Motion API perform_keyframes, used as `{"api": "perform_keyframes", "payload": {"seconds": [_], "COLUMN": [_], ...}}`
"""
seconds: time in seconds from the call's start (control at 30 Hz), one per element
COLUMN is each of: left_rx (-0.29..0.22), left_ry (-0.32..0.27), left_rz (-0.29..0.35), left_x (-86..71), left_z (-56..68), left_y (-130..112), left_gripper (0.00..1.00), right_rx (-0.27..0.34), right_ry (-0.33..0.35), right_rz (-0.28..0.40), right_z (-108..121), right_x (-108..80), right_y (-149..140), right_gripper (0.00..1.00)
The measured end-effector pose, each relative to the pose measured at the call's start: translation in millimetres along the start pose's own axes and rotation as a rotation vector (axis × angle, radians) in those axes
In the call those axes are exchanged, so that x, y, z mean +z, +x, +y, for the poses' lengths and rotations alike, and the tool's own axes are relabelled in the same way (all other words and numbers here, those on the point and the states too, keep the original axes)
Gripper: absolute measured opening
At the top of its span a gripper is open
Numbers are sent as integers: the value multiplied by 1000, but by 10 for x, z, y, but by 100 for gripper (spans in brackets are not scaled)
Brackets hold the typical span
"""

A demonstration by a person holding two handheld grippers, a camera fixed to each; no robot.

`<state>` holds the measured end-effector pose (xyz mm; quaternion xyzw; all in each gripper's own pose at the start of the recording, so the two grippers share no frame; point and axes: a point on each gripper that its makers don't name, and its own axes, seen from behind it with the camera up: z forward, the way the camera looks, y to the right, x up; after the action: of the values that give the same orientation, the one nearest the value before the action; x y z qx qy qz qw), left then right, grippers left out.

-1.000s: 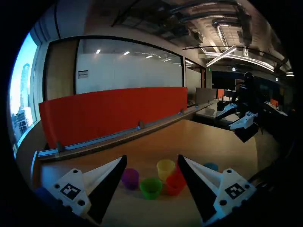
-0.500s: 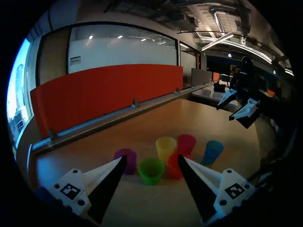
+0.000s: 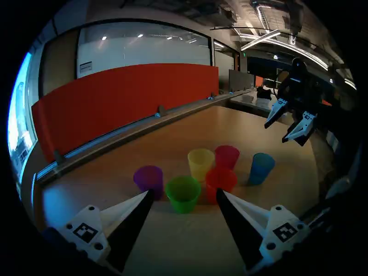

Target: Pour water

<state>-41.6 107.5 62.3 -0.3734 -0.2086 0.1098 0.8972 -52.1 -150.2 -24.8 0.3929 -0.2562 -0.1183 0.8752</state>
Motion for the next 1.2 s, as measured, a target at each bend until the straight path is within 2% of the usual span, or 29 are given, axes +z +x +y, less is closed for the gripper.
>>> {"api": "perform_keyframes", "payload": {"seconds": [0.23,0.6,0.9,1.2], "left_rx": [5,43,49,50], "left_ry": [-24,-56,-61,-58], "left_rz": [-42,-105,-126,-133], "left_x": [63,180,222,250], "left_z": [53,125,113,81], "left_y": [-183,-413,-493,-541], "left_gripper": [100,100,100,100], "right_rx": [-2,-3,-7,-20], "right_ry": [17,36,61,68], "right_rz": [-44,-94,-123,-134], "right_z": [-70,-116,-171,-171], "right_x": [119,196,293,518], "right_y": [-240,-495,-659,-719], "right_gripper": [100,100,100,100]}}
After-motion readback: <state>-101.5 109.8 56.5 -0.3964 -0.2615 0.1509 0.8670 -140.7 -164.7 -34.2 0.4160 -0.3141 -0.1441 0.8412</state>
